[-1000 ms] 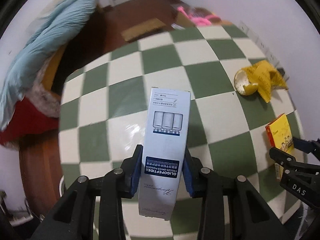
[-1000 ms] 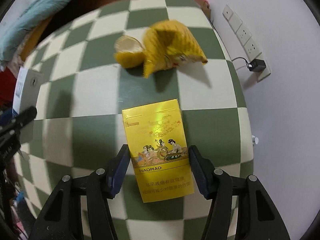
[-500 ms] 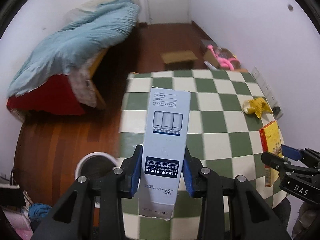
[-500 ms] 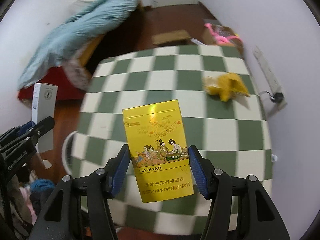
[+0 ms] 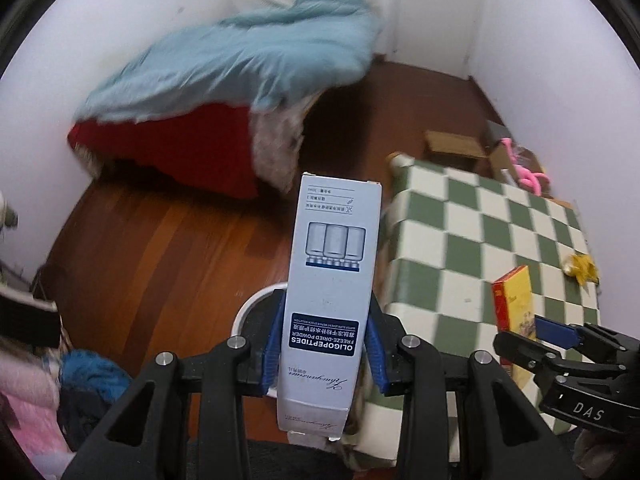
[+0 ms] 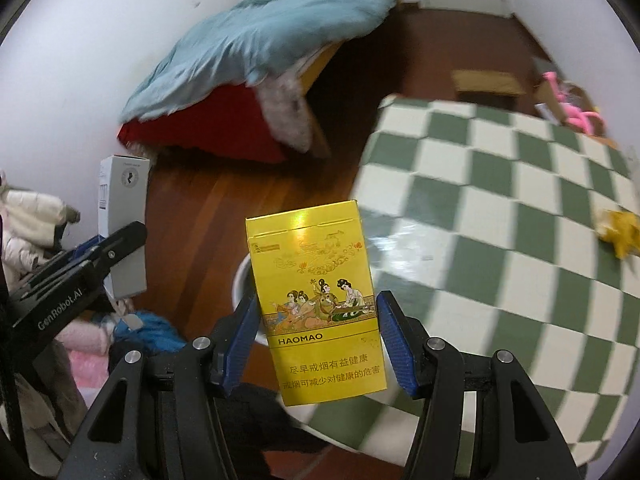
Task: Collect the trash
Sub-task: 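Carry the white box and yellow pack over the bin and release both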
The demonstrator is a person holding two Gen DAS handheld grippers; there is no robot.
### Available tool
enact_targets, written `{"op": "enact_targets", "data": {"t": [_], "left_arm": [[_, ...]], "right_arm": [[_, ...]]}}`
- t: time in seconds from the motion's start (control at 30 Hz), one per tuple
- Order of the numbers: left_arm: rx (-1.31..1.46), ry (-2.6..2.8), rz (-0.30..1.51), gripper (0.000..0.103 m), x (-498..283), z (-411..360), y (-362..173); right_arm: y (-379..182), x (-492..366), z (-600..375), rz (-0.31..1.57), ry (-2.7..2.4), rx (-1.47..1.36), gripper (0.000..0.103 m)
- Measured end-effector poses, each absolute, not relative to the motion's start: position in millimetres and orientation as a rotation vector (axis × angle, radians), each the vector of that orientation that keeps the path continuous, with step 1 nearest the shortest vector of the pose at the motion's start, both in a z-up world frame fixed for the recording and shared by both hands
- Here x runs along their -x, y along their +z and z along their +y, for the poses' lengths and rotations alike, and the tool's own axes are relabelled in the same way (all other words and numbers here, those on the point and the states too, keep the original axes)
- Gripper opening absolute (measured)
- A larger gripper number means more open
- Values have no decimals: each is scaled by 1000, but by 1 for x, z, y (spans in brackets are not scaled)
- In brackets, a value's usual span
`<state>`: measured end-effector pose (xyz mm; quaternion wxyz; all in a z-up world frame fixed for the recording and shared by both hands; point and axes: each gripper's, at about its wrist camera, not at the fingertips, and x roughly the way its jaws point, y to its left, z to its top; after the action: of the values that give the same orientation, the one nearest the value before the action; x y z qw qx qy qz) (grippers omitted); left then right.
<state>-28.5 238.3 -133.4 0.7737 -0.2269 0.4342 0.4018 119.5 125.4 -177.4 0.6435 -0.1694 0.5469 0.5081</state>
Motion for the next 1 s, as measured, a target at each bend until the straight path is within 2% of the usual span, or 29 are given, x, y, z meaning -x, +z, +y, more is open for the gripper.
{"op": "enact_targets", "data": {"t": [0.37,0.43,0.47,0.5,0.53,0.57,0.7,0.77,0.8,0.83,1.0], "left_arm": [[831,837,1063,35,88,332,-268],[875,849,1078,42,95,342,-285],[899,854,1077,51,101,347,-292],[924,861,1075,69,105,350,-297],[938,867,1073,80,109,353,-300],[954,874,1073,95,114,357,-305],[991,931,1075,97,137,361,-312],[980,975,1074,97,146,361,-311],[973,988,1070,97,147,362,-311],[960,1015,1063,97,151,360,-309],[911,1102,1073,97,161,353,-304]], "right_arm": [[-295,-75,244,1449,1120,543,61],[-318,-69,262,1475,1098,586,61],[-326,-67,269,1484,1097,604,61],[-337,-64,278,1492,1087,626,61],[-343,-63,283,1496,1081,638,61],[-354,-61,291,1517,1078,661,61],[-379,-54,309,1558,1080,691,62],[-390,-48,315,1572,1095,709,79],[-393,-47,317,1574,1098,709,92],[-396,-46,319,1575,1100,708,95],[-394,-36,314,1529,1079,761,96]]}}
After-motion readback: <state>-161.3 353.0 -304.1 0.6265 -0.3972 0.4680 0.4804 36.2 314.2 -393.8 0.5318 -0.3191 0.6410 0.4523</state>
